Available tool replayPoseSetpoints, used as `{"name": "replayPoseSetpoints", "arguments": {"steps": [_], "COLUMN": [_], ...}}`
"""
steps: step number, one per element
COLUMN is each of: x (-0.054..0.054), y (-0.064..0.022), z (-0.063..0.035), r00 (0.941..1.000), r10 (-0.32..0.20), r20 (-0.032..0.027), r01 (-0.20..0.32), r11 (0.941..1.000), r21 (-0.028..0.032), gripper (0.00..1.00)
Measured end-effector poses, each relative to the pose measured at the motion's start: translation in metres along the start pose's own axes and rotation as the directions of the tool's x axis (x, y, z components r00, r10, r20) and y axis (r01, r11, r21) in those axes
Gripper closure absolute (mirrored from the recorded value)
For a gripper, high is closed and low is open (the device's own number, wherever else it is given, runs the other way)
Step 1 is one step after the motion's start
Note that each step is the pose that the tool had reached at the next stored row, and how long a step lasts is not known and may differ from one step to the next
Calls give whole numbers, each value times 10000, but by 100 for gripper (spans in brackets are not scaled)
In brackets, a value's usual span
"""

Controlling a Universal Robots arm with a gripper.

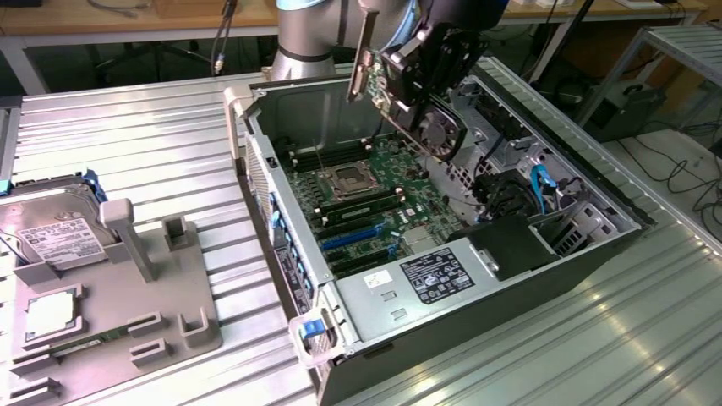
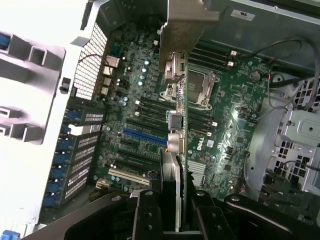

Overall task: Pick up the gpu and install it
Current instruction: 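Insert the gpu into the slot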

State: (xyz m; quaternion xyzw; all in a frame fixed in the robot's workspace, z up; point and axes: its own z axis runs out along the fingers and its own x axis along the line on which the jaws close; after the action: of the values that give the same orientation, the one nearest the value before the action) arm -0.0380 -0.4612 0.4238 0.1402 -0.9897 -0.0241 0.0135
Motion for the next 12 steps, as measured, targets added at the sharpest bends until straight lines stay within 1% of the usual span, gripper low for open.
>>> {"name": "replayPoseSetpoints", "arguments": {"steps": [4,7,9,12], "x": [1,1,1,2], "y": [0,-1,-1,-2], "z": [1,2,3,4], "r00": [9991,9970,9937,9899], "r10": [-415,-777,-1122,-1417], "r20": [-21,-41,-60,-76], "r01": [415,777,1122,1417], "r11": [9991,9970,9937,9899], "r21": [8,14,20,24], "gripper": [72,72,72,72]}}
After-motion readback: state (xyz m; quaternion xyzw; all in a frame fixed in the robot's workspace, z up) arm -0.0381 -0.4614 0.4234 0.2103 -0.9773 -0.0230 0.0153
